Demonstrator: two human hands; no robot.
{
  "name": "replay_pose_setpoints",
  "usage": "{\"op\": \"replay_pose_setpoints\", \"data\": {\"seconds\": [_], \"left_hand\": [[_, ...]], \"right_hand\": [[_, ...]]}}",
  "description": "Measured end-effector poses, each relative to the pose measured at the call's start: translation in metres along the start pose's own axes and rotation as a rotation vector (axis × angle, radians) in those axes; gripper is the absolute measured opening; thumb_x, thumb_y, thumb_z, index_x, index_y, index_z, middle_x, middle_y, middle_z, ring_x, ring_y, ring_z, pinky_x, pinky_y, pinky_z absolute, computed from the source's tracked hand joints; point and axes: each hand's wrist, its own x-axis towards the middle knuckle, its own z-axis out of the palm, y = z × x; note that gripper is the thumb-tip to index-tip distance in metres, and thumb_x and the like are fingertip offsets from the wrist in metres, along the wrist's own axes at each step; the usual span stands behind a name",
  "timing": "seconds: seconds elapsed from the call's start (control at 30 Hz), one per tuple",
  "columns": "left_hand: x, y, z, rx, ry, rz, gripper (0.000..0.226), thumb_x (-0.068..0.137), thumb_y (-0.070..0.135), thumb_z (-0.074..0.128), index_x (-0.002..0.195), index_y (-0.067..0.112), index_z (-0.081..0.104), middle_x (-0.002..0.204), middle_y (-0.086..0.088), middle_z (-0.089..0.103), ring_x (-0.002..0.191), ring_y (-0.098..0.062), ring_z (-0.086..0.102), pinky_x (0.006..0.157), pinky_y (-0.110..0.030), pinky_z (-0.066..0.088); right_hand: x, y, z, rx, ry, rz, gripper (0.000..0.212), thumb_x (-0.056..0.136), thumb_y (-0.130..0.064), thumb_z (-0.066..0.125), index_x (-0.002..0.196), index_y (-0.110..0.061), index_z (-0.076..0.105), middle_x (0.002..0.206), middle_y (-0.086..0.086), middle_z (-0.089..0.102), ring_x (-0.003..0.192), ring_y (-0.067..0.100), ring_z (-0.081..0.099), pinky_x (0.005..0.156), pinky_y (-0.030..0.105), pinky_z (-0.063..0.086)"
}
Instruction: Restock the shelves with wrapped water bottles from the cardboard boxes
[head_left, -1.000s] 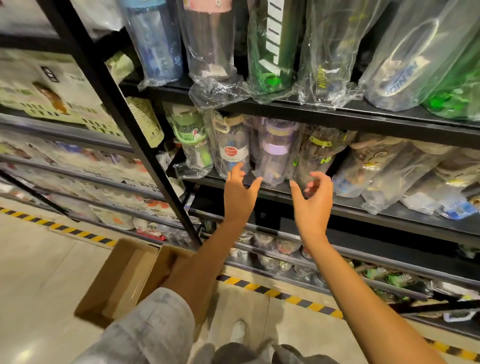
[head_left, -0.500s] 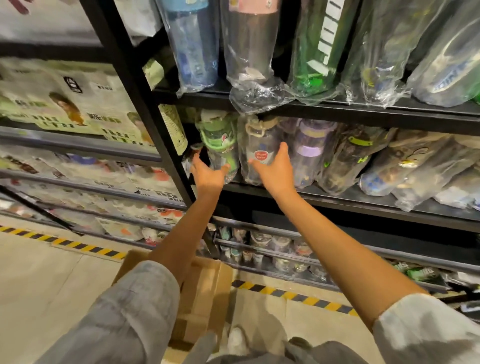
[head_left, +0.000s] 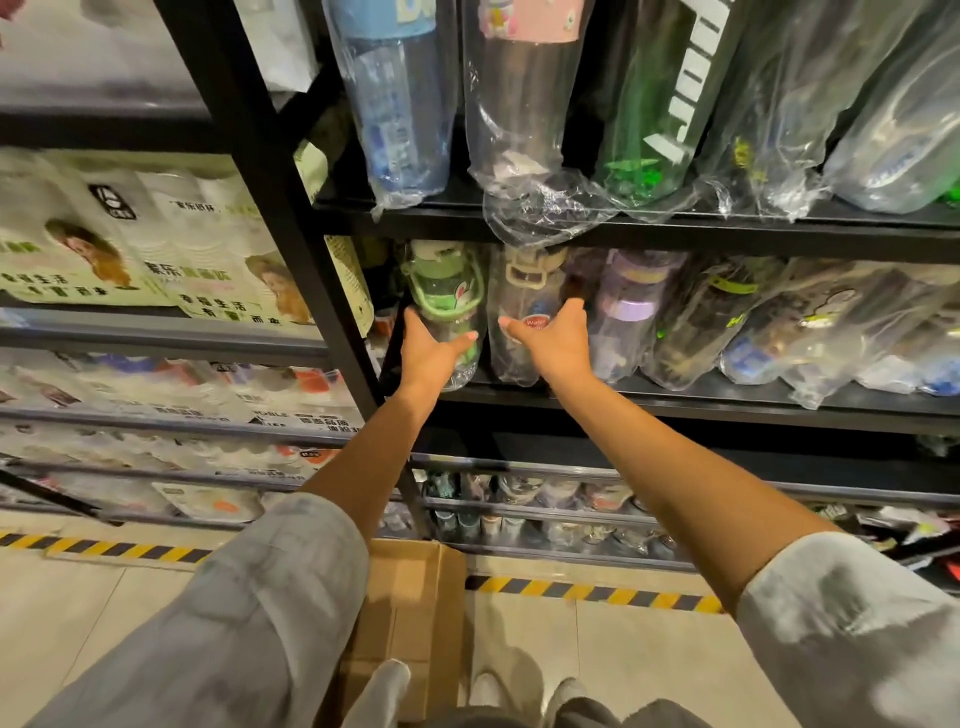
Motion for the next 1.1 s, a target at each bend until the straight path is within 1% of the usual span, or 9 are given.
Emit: {"op": "replay_pose_setpoints", "data": {"seconds": [0.17, 0.23, 0.33, 0.47, 0.73, 0.87, 0.97, 1.03, 1.1], "left_hand": [[0.0, 0.003, 0.001, 0.019, 0.035, 0.026, 0.093, 0.085, 0.017, 0.085, 0.158, 0.016, 0.027, 0.154, -0.002, 0.049, 0.142, -0.021, 0.046, 0.119, -0.039, 0.037], [0.0, 0.002, 0.0, 0.02, 0.045, 0.052, 0.085, 0.084, 0.016, 0.085, 0.153, 0.017, 0.034, 0.149, -0.002, 0.053, 0.138, -0.02, 0.05, 0.118, -0.039, 0.039], [-0.002, -0.001, 0.0, 0.015, 0.053, 0.059, 0.084, 0.085, 0.016, 0.085, 0.152, 0.018, 0.035, 0.148, -0.001, 0.053, 0.135, -0.017, 0.05, 0.118, -0.038, 0.039], [-0.002, -0.01, -0.002, 0.012, 0.049, 0.105, 0.076, 0.083, 0.017, 0.086, 0.144, 0.022, 0.041, 0.142, 0.003, 0.058, 0.132, -0.017, 0.054, 0.118, -0.044, 0.042], [-0.001, -0.014, -0.005, 0.036, 0.038, 0.125, 0.071, 0.083, 0.018, 0.085, 0.138, 0.026, 0.041, 0.137, 0.005, 0.057, 0.127, -0.015, 0.055, 0.115, -0.042, 0.044], [-0.004, -0.017, -0.008, 0.035, 0.022, 0.08, 0.084, 0.08, 0.025, 0.088, 0.147, 0.023, 0.036, 0.145, 0.002, 0.054, 0.133, -0.018, 0.052, 0.117, -0.043, 0.042], [-0.012, -0.016, -0.013, 0.056, 0.012, 0.058, 0.095, 0.078, 0.03, 0.09, 0.153, 0.021, 0.032, 0.151, 0.001, 0.051, 0.138, -0.018, 0.049, 0.118, -0.044, 0.041], [-0.022, -0.014, -0.016, 0.087, 0.014, 0.038, 0.105, 0.079, 0.034, 0.09, 0.16, 0.018, 0.025, 0.158, -0.003, 0.045, 0.145, -0.021, 0.044, 0.12, -0.046, 0.038], [-0.037, -0.013, -0.021, 0.154, 0.014, 0.026, 0.108, 0.084, 0.039, 0.086, 0.164, 0.016, 0.018, 0.163, -0.008, 0.038, 0.148, -0.025, 0.039, 0.121, -0.047, 0.037]], "right_hand": [[0.002, 0.0, -0.001, -0.047, 0.021, 0.013, 0.078, 0.078, -0.044, 0.089, 0.125, -0.001, 0.044, 0.129, 0.017, 0.049, 0.115, 0.033, 0.058, 0.098, 0.048, 0.053], [0.001, 0.002, -0.001, -0.052, 0.033, 0.0, 0.075, 0.078, -0.042, 0.089, 0.122, -0.002, 0.044, 0.127, 0.017, 0.05, 0.112, 0.032, 0.059, 0.096, 0.049, 0.054], [-0.001, 0.002, -0.003, -0.063, 0.036, -0.006, 0.072, 0.079, -0.043, 0.088, 0.121, -0.004, 0.044, 0.128, 0.016, 0.05, 0.112, 0.031, 0.058, 0.096, 0.048, 0.052], [-0.003, 0.003, -0.002, -0.05, 0.027, -0.01, 0.072, 0.08, -0.044, 0.087, 0.122, -0.006, 0.043, 0.129, 0.014, 0.047, 0.114, 0.032, 0.057, 0.097, 0.049, 0.052], [-0.005, 0.006, -0.006, -0.034, 0.004, -0.051, 0.072, 0.079, -0.044, 0.088, 0.121, -0.008, 0.042, 0.13, 0.013, 0.05, 0.116, 0.029, 0.057, 0.098, 0.046, 0.052], [-0.009, 0.012, -0.01, -0.018, -0.032, -0.078, 0.068, 0.079, -0.046, 0.088, 0.116, -0.014, 0.041, 0.126, 0.01, 0.054, 0.113, 0.026, 0.059, 0.094, 0.042, 0.054], [-0.017, 0.02, -0.014, 0.023, -0.067, -0.082, 0.067, 0.083, -0.036, 0.085, 0.129, -0.015, 0.041, 0.133, 0.007, 0.058, 0.119, 0.025, 0.061, 0.101, 0.043, 0.053], [-0.027, 0.028, -0.018, 0.004, -0.081, -0.089, 0.083, 0.088, -0.037, 0.081, 0.152, -0.014, 0.033, 0.15, 0.006, 0.051, 0.136, 0.022, 0.052, 0.113, 0.041, 0.046], [-0.042, 0.035, -0.023, -0.041, -0.079, -0.111, 0.086, 0.093, -0.039, 0.076, 0.16, -0.016, 0.028, 0.157, 0.005, 0.045, 0.144, 0.02, 0.045, 0.118, 0.041, 0.042]]}}
